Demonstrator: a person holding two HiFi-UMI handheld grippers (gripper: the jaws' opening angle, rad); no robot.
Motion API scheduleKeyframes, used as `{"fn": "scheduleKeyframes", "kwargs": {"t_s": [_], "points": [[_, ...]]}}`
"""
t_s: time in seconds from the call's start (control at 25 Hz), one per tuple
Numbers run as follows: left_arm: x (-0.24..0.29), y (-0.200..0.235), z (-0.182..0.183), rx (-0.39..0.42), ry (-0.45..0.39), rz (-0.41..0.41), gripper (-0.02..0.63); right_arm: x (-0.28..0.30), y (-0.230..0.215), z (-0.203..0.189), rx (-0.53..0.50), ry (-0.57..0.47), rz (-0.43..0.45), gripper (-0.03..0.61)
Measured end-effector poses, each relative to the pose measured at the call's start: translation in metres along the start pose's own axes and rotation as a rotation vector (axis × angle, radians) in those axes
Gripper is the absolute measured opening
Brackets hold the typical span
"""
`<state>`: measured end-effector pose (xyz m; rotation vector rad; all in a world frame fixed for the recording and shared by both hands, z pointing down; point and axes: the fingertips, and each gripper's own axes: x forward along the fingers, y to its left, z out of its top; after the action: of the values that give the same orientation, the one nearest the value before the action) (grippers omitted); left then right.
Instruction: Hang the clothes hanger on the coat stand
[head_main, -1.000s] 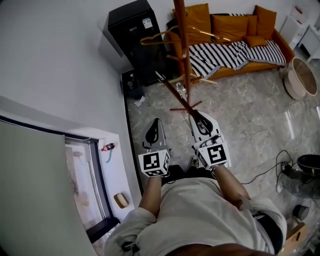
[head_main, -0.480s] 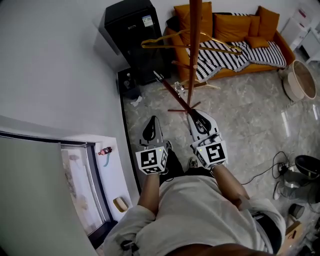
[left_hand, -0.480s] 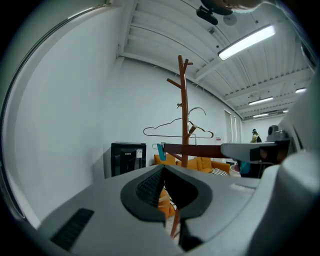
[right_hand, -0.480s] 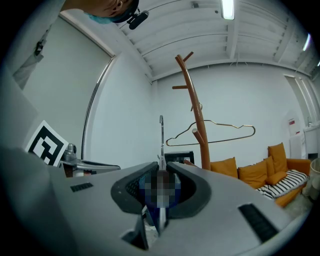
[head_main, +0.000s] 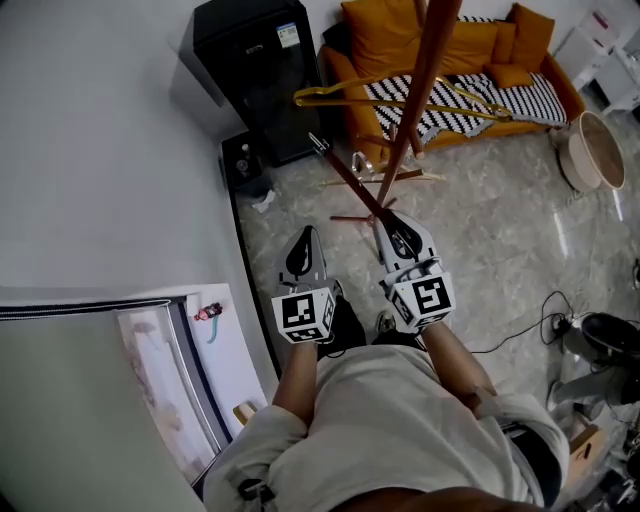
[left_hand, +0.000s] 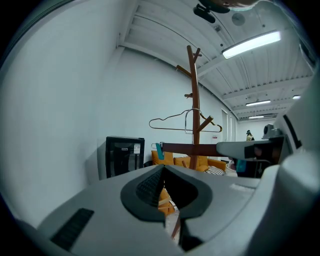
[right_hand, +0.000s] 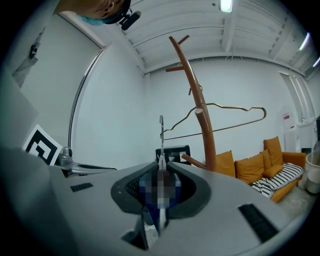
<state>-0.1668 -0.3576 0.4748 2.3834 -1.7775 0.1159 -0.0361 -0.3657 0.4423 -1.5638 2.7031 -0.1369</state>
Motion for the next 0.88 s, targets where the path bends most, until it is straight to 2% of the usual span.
{"fn": "scheduleKeyframes", "kwargs": {"t_s": [0.28, 0.52, 0.88], "points": [[0.038, 0.019, -0.01, -0.006, 0.025, -0.062, 0.011, 0.037, -0.01, -0.016, 0.024, 0.028, -0.052, 0.054], [0.067, 0.027, -0.016, -0.007, 0.047, -0.127, 0.011, 0.055, -0.015, -0.028, 0.019, 0.056, -0.1, 0.054], [0.103, 0.028, -0.026, -0.005, 0.085, -0.208, 0.011, 0.074, -0.032, -0.048, 0.07, 0.069, -0.174, 0.054]]}}
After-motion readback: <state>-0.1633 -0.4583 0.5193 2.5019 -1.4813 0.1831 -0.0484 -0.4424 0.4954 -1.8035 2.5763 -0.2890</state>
